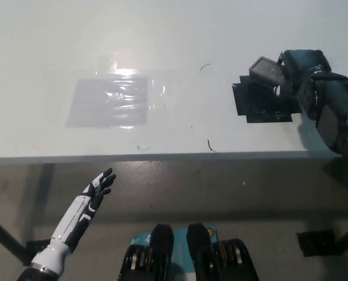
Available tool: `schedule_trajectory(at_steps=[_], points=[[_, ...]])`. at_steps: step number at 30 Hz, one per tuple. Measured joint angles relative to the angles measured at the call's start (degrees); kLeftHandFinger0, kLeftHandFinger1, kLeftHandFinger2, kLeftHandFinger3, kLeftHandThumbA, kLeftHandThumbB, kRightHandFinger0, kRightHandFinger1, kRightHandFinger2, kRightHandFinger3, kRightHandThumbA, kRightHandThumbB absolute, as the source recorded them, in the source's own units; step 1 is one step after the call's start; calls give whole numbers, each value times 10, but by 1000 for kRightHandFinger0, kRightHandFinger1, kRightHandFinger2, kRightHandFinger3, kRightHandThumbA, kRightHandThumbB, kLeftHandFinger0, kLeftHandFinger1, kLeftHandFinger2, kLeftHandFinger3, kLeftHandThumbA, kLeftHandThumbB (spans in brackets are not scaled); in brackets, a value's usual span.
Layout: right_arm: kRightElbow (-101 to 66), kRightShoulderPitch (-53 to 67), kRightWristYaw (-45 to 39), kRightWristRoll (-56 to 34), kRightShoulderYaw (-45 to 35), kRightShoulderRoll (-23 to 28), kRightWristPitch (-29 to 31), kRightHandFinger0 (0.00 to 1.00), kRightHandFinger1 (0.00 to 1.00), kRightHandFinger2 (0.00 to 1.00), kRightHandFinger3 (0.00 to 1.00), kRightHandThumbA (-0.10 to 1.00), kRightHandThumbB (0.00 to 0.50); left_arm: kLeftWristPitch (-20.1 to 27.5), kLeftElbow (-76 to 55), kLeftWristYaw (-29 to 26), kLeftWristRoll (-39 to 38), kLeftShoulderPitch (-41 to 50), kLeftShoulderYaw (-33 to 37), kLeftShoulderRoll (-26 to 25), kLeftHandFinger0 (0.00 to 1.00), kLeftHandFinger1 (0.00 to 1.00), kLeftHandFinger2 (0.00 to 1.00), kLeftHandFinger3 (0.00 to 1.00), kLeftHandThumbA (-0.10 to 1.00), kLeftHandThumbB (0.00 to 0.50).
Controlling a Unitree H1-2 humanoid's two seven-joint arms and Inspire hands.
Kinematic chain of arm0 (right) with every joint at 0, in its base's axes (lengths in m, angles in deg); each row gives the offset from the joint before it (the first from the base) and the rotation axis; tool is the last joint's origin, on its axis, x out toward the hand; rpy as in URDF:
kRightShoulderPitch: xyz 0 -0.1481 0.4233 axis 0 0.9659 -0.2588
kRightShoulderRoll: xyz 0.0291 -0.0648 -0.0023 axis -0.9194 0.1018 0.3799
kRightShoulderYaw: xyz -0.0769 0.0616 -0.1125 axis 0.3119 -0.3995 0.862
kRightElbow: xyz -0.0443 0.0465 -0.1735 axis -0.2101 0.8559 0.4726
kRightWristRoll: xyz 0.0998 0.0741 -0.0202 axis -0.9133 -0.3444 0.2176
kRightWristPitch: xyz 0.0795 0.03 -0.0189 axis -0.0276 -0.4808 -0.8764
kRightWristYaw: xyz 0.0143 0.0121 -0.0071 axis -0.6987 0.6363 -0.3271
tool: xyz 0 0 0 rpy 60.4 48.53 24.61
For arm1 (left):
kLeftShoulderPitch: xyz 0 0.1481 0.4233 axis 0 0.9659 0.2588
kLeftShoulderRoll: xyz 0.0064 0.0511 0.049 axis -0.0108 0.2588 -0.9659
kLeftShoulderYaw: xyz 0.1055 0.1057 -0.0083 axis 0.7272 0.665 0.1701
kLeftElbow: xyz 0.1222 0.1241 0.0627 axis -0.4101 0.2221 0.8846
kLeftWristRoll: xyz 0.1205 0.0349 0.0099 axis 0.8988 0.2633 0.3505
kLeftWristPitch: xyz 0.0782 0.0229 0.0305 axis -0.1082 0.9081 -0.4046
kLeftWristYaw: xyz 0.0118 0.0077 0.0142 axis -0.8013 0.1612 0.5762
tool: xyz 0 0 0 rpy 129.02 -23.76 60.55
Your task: A whiteboard eraser is kept on the black marked spot on the table infront of the robot and the robot uses its right hand to swipe it back and forth on the table twice to clean it
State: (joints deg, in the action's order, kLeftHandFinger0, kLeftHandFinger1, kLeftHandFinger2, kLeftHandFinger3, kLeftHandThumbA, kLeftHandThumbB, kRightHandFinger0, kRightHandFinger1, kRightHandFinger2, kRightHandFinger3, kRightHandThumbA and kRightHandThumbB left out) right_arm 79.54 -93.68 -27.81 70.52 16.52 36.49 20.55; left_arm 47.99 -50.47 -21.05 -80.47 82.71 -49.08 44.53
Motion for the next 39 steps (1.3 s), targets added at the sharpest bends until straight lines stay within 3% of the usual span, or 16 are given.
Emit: schedule_trajectory(at_steps=[1, 2, 4, 8, 9, 13, 17, 19, 21, 23, 25, 29, 34, 36, 37, 39], points=[[-2, 1, -1, 4, 7, 0, 3, 10, 28, 131, 404, 152, 239, 0, 0, 0, 0, 0, 0, 0, 1000, 1000, 1000, 1000, 1000, 440], [-6, 4, -4, 17, 26, -2, 16, 7, 28, 141, 416, 155, 238, 0, 0, 1, 0, 0, 0, 0, 1000, 1000, 1000, 1000, 1000, 439], [-11, 5, -6, 26, 38, -6, 21, 135, 156, 300, 511, 158, 236, 0, 0, 2, 0, 2, 0, 0, 1000, 1000, 1000, 1000, 1000, 434], [-21, 5, -11, 39, 48, -11, 32, 40, 69, 203, 417, 151, 221, 0, -1, 2, 0, 10, 0, 0, 1000, 1000, 1000, 1000, 1000, 450], [-23, 5, -13, 40, 48, -13, 35, 106, 137, 281, 530, 190, 202, 0, -1, 2, 0, 14, 0, 0, 1000, 1000, 1000, 1000, 1000, 456], [-27, 5, -18, 39, 37, -20, 41, 0, 0, 69, 197, 130, 189, 0, 0, 2, 0, 19, 0, 0, 1000, 1000, 1000, 1000, 1000, 440], [-38, 8, -23, 38, 20, -34, 51, 191, 297, 327, 362, 175, 165, 0, 0, 4, 0, 28, 1, 1, 1000, 1000, 1000, 1000, 1000, 443], [-44, 9, -25, 38, 18, -43, 53, 63, 186, 218, 206, 76, 179, 0, 1, 4, -1, 34, 2, 2, 1000, 1000, 1000, 1000, 1000, 434], [-56, 10, -27, 39, 18, -57, 59, 15, 189, 228, 193, 33, 178, 3, 4, 4, 0, 42, 2, 5, 1000, 1000, 1000, 1000, 1000, 442], [-66, 10, -29, 40, 18, -73, 66, 0, 210, 270, 166, 27, 199, 7, 8, 3, 0, 48, 1, 10, 1000, 1000, 1000, 1000, 1000, 451], [-73, 9, -32, 42, 19, -91, 71, 20, 230, 303, 246, 66, 194, 15, 13, 1, 0, 49, -3, 16, 1000, 1000, 1000, 1000, 1000, 442], [-88, 2, -45, 46, 21, -124, 80, 0, 73, 194, 93, 1, 218, 28, 21, -11, 0, 49, -12, 28, 1000, 1000, 1000, 1000, 1000, 355], [-106, -7, -56, 56, 32, -159, 87, 0, 9, 172, 55, -66, 232, 40, 21, -20, 0, 48, -18, 32, 1000, 1000, 1000, 1000, 1000, 338], [-113, -7, -60, 64, 40, -165, 91, 0, 65, 241, 135, -58, 228, 45, 21, -21, -1, 46, -21, 32, 1000, 1000, 1000, 1000, 1000, 339], [-113, -7, -60, 67, 42, -165, 91, 55, 105, 279, 255, -50, 233, 45, 21, -21, -1, 45, -22, 32, 1000, 1000, 1000, 1000, 1000, 353], [-112, -7, -61, 73, 48, -164, 91, 34, 76, 201, 405, -41, 236, 46, 21, -21, -1, 45, -26, 30, 1000, 1000, 1000, 1000, 1000, 368]])
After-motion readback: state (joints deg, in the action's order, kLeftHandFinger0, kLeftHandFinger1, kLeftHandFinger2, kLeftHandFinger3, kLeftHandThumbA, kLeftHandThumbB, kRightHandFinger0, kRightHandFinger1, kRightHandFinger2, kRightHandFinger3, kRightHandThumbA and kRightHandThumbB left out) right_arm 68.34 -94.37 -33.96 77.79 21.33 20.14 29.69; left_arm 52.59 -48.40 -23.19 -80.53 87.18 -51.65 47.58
